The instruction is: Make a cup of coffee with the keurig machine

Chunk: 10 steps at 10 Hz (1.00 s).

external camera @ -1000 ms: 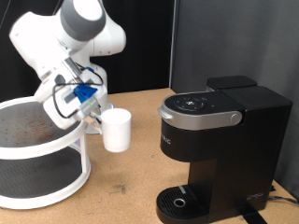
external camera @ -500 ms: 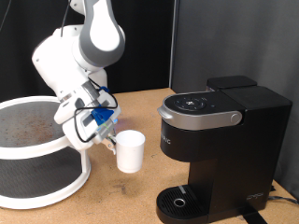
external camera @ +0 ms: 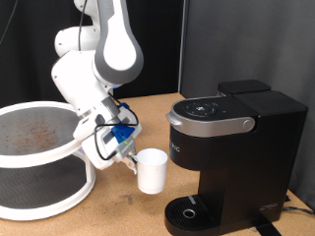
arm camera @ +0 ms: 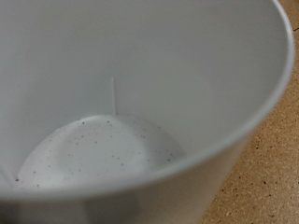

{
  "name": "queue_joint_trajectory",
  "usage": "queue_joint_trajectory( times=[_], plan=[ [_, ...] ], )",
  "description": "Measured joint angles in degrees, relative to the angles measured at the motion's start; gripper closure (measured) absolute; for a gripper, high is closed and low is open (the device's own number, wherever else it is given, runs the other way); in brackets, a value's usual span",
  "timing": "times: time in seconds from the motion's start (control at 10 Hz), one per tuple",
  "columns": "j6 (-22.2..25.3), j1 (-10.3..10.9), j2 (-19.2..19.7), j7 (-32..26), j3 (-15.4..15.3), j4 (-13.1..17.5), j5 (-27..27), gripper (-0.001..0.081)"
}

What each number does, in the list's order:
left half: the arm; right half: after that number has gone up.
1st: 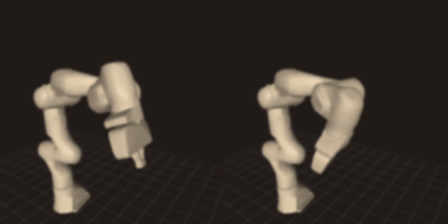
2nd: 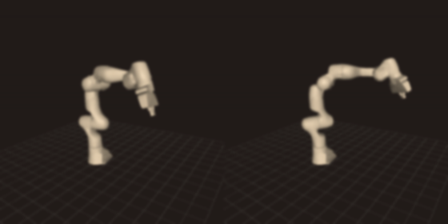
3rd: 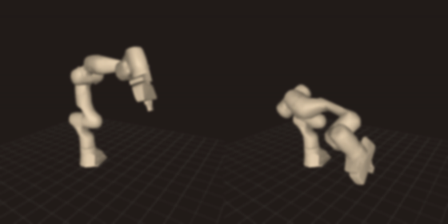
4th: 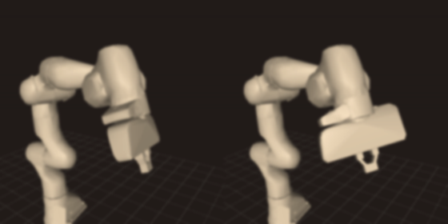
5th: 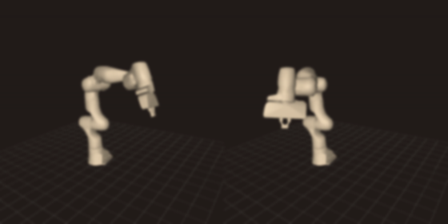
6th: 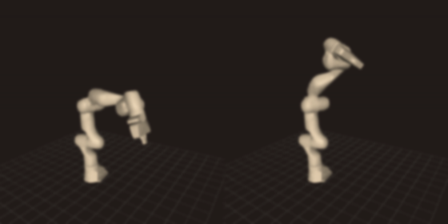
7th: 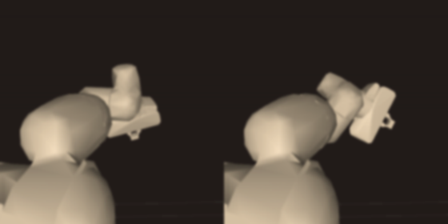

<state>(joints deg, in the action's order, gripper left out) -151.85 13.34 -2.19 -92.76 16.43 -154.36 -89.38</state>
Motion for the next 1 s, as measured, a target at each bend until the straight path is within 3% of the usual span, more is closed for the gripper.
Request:
queue_joint_trajectory(
  times=[0.5,1.0],
  plan=[
    [-1.44,0.95,7.79,-8.45,-3.39,6.36,-13.63,0.0732],
    [1.65,0.98,10.08,-13.22,-5.21,8.32,-18.84,0.0732]
  ],
)
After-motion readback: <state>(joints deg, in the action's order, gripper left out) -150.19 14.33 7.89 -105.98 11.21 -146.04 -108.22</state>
